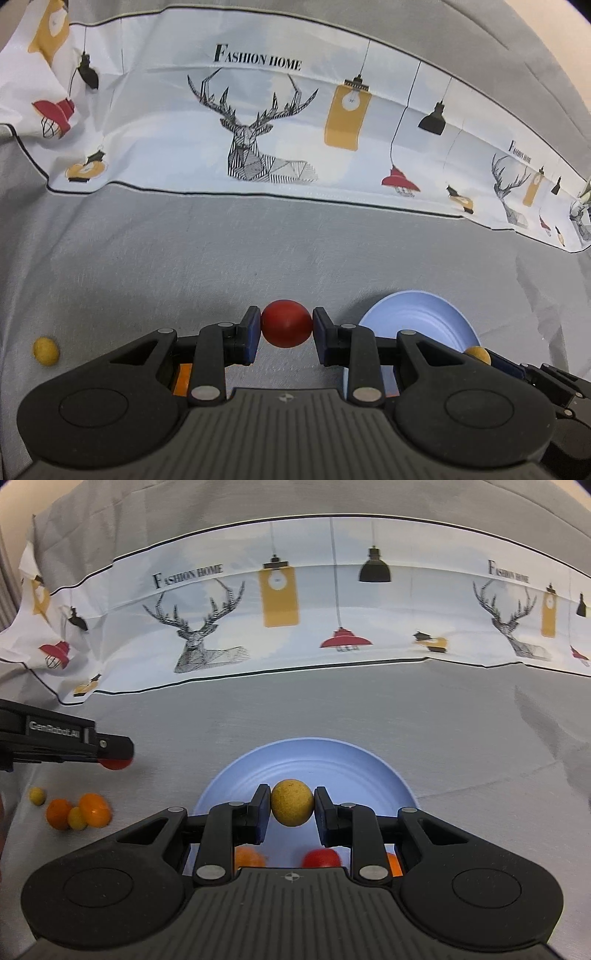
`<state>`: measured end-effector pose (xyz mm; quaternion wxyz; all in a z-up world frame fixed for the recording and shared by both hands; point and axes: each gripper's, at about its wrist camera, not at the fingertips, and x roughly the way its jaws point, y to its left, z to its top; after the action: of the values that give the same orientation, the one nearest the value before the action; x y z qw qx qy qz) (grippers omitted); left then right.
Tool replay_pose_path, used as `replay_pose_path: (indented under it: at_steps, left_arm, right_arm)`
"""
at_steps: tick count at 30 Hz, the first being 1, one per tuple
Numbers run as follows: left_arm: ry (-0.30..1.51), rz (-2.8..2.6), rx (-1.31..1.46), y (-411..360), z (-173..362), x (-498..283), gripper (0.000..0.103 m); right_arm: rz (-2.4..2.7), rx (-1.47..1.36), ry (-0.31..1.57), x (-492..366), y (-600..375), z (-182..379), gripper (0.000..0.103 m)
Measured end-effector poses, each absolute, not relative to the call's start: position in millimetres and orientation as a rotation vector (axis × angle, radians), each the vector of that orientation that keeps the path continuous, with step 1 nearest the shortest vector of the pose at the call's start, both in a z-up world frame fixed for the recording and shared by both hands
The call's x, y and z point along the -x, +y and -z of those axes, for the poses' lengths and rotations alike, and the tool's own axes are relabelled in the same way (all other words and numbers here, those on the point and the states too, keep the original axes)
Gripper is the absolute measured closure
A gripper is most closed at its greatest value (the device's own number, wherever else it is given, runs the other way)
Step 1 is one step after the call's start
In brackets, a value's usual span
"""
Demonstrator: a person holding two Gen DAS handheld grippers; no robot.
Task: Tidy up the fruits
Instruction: 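Carry the yellow fruit and red tomato over the blue plate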
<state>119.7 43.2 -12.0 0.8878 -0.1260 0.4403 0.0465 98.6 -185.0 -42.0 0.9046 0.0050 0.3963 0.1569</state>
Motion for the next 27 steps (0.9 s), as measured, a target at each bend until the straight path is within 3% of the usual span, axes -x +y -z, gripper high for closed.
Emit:
replay_pose_path:
  at_steps: [27]
  left_arm:
    - [0.873,0.008,0.260,16.3,9.0,-119.9,0.070]
  right_arm:
    - [-0.269,-0.028,0.823,-104.5,-190.9,45.0,0.077]
